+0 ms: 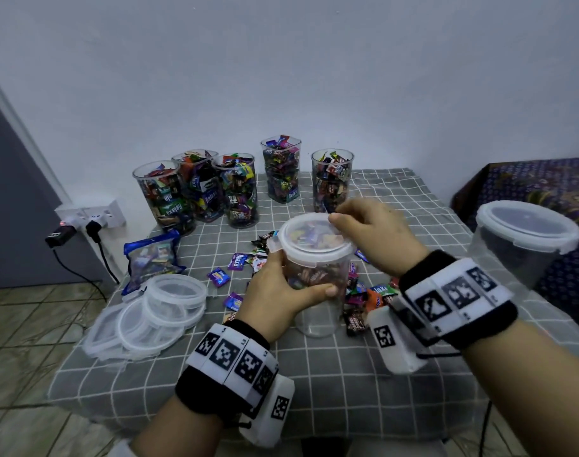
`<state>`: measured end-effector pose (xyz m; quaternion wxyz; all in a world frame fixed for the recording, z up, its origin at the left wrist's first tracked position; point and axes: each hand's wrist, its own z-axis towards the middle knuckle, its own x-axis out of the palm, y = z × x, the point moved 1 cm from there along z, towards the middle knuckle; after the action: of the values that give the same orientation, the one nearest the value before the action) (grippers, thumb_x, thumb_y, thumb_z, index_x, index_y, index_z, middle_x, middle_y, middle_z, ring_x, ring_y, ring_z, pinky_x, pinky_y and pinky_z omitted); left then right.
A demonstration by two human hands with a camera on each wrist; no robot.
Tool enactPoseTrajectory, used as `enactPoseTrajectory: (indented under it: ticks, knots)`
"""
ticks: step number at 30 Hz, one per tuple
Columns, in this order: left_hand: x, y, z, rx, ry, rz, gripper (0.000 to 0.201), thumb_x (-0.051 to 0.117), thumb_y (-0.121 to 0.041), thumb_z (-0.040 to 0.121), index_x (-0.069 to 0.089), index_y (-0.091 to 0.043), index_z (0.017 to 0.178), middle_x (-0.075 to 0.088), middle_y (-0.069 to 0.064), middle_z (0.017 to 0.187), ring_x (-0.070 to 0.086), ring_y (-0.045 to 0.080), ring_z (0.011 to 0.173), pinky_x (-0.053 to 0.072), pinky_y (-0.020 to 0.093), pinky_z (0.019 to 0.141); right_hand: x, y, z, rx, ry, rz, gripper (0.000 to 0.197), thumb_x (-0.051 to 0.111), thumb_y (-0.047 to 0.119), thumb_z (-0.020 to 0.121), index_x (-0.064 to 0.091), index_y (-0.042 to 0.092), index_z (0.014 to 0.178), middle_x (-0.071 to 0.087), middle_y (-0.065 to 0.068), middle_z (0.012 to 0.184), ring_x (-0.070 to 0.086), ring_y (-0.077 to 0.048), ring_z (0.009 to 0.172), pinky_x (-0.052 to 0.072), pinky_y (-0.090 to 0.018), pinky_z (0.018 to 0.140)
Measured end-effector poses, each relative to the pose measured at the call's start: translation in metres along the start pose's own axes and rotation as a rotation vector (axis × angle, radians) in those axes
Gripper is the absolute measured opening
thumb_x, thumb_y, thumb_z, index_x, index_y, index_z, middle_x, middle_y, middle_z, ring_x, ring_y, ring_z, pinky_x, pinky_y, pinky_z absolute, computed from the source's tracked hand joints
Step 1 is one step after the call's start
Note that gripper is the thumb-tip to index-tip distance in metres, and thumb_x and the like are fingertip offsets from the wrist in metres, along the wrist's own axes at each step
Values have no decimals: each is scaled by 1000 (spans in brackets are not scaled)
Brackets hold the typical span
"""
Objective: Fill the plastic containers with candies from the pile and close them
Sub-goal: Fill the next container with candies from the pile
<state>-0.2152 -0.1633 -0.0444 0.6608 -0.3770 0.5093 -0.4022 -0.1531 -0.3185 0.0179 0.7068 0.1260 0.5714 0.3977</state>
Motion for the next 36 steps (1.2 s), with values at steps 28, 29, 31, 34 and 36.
enactPoseTrajectory:
  ticks: [28,29,31,34,36]
  knots:
    - [-38,-36,-12,118,-132,-187,135,77,-71,39,5,-38,148,28,-10,151,29,-1,135,28,29,111,-23,38,-1,-8,-123,470,38,53,24,95,47,11,59,41,11,40,37,-1,34,34,-17,41]
    - [-44,-42,-13,151,-136,-164,133,78,-67,39,9,-35,148,32,-13,148,32,-5,132,30,22,108,-21,40,-2,-30,-108,450,38,53,25,95,49,11,60,41,8,45,36,-2,37,34,-21,45]
    - [-50,-51,-12,207,-103,-74,113,77,-57,46,24,-36,143,41,-24,137,40,-14,122,34,10,100,-16,44,-6,-66,-80,451,39,53,26,95,48,13,58,39,5,51,35,-5,43,34,-28,50]
    - [-60,-52,-12,214,-134,20,98,76,-56,47,39,-35,136,51,-22,129,47,-12,116,40,14,97,-12,48,-10,-93,-54,465,38,52,28,95,47,15,59,43,1,55,40,-12,49,36,-31,54]
    - [-70,-47,-14,208,-179,81,94,76,-59,48,43,-36,134,56,-15,126,52,-4,115,42,23,99,-9,47,-12,-104,-21,423,35,52,32,94,51,12,66,53,-12,64,48,-26,58,42,-40,61]
